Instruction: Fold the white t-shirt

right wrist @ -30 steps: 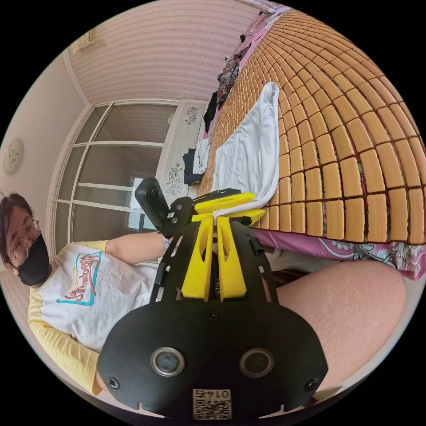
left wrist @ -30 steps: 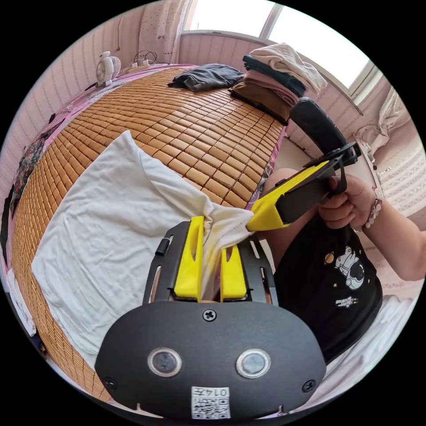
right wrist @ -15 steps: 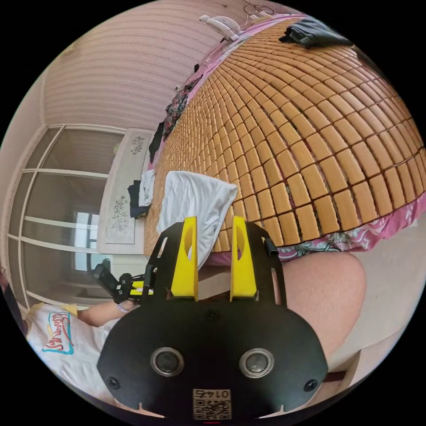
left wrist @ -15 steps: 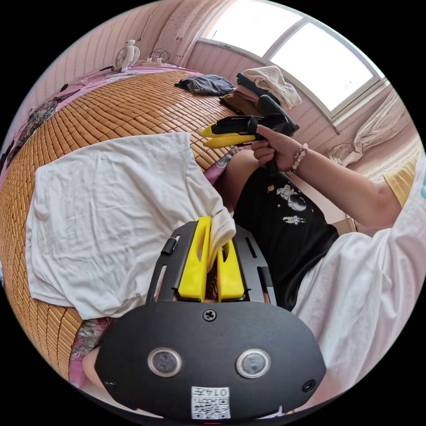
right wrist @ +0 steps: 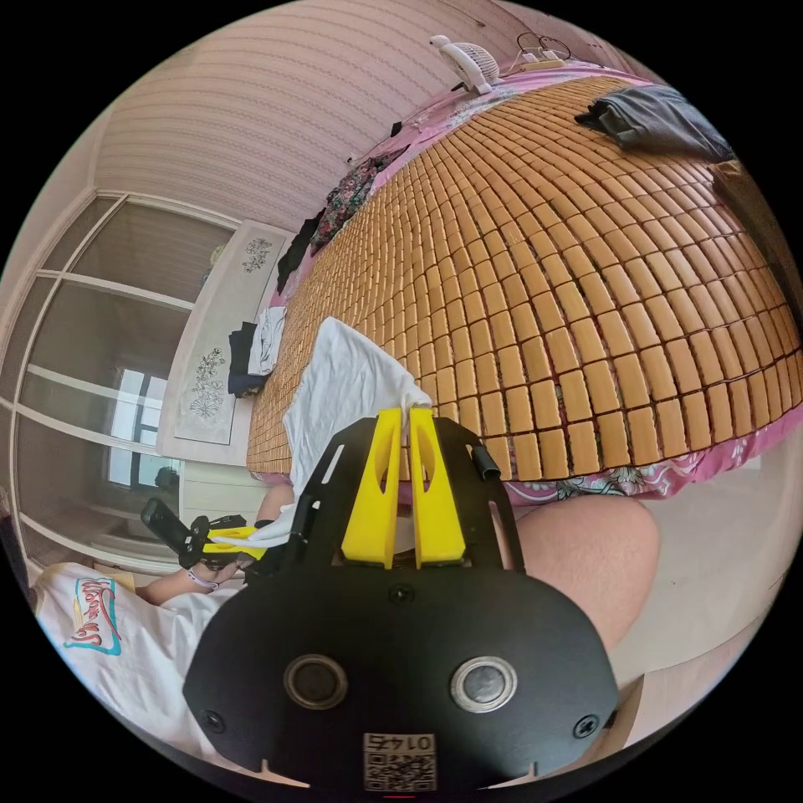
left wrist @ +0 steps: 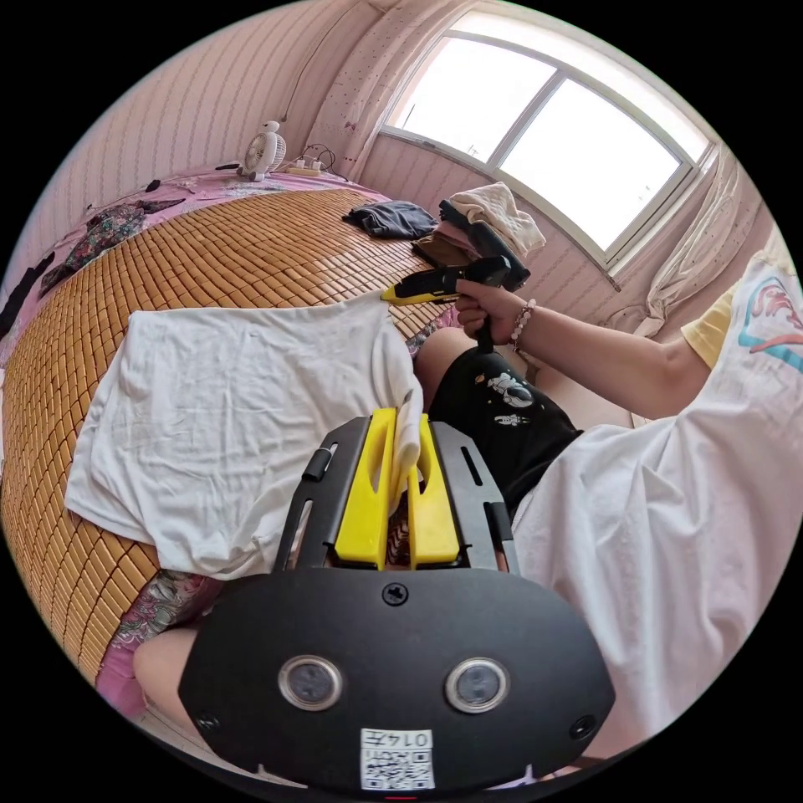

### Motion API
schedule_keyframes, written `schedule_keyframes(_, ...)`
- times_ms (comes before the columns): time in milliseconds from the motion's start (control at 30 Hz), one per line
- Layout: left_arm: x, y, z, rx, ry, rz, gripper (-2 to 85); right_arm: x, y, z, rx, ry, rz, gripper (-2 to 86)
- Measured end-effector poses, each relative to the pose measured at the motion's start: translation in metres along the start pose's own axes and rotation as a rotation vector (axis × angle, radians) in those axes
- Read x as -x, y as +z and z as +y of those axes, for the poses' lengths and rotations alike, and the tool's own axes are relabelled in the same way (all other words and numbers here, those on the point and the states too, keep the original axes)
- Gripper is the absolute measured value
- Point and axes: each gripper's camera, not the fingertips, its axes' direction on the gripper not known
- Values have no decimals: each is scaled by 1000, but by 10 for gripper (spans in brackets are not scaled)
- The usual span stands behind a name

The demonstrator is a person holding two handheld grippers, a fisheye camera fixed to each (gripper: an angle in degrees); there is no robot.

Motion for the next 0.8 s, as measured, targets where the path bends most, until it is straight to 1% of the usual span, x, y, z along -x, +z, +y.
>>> schedule_keyframes(100,-1,-26,2,-104,-31,13,0,36,-13,-7,-53,-60,-24,11)
schedule_keyframes(167,7,-48,6,-193,-89,-37,1,64,-10,-18,-73,-115,-47,12)
schedule_keyframes(267,25,-74,12,-274,-155,-126,10,119,22,-47,-33,-230,-47,14)
schedule_keyframes(367,53,-92,15,-263,-190,-258,31,172,78,-86,57,-307,-12,15)
schedule_keyframes(433,73,-101,15,-264,-234,-324,43,203,118,-111,116,-319,2,29)
schedule_keyframes(500,103,-104,19,-249,-350,-442,55,228,173,-142,162,-291,50,47)
schedule_keyframes(533,125,-104,26,-240,-462,-533,64,232,186,-147,167,-291,63,52)
schedule_keyframes(567,146,-102,35,-220,-549,-581,67,237,211,-156,189,-288,89,61)
schedule_keyframes(600,156,-101,40,-206,-593,-585,68,240,234,-160,234,-302,107,70)
schedule_keyframes(633,172,-101,48,-199,-663,-559,71,242,245,-162,261,-317,118,74)
schedule_keyframes(667,181,-103,54,-206,-691,-514,74,244,262,-161,304,-358,155,84)
schedule_keyframes(800,182,-104,57,-180,-606,-504,83,252,298,-143,336,-548,309,87)
